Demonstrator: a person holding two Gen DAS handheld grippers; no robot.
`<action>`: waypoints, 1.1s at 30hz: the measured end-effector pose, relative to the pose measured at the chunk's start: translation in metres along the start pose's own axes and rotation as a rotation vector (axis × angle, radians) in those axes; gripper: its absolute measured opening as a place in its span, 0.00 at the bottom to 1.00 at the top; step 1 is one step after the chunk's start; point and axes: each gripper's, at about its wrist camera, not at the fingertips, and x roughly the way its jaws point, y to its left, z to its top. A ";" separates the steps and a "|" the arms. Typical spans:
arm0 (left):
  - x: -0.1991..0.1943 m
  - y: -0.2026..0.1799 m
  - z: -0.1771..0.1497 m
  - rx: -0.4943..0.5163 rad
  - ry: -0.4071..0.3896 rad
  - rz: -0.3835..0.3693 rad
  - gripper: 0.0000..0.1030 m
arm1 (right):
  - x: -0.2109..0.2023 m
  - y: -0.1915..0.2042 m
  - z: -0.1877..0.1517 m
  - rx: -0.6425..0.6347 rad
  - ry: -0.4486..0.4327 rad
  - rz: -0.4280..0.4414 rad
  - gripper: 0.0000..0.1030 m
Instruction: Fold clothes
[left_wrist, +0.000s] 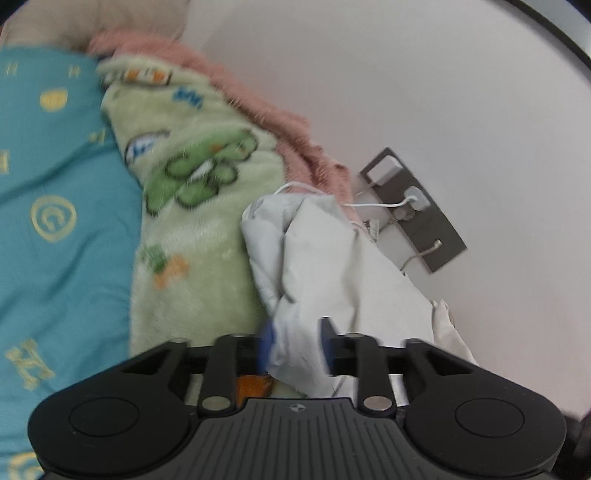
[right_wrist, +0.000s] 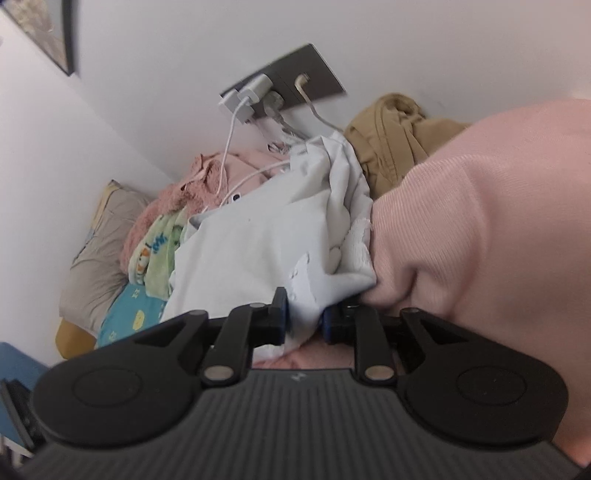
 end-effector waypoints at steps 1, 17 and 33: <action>-0.011 -0.004 0.003 0.026 -0.016 0.009 0.60 | -0.004 0.005 -0.001 0.004 0.009 0.005 0.51; -0.207 -0.088 -0.038 0.365 -0.281 0.059 1.00 | -0.169 0.101 -0.068 -0.395 -0.245 0.100 0.90; -0.317 -0.104 -0.126 0.523 -0.453 0.084 1.00 | -0.251 0.119 -0.168 -0.585 -0.418 0.145 0.90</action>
